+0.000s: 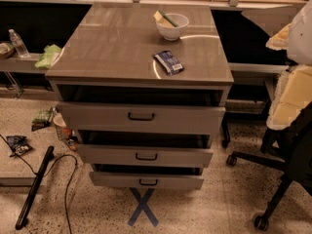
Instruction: Pick sponge from white bowl and place on counter
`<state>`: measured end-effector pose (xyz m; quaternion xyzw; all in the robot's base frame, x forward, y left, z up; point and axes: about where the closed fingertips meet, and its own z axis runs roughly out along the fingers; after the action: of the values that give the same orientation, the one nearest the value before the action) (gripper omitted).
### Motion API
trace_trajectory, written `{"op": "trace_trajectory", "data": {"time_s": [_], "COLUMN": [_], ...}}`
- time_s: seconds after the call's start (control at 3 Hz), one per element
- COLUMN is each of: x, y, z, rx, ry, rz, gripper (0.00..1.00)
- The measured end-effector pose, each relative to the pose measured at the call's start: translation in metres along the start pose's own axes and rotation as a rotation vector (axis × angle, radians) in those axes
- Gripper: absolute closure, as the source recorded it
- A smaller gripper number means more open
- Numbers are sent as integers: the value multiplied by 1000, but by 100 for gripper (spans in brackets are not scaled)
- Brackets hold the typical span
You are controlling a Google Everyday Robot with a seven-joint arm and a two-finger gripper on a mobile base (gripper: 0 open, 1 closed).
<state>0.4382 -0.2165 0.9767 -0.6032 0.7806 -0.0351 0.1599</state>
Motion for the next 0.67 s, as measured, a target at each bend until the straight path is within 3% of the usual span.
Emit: {"op": "trace_trajectory", "data": {"time_s": [0.33, 0.67], "x": [-3, -23], "y": [-5, -38], "z": [1, 9], "rx": [7, 46], "ry": [-10, -74], "rz": [2, 13], "gripper": [0, 0]}}
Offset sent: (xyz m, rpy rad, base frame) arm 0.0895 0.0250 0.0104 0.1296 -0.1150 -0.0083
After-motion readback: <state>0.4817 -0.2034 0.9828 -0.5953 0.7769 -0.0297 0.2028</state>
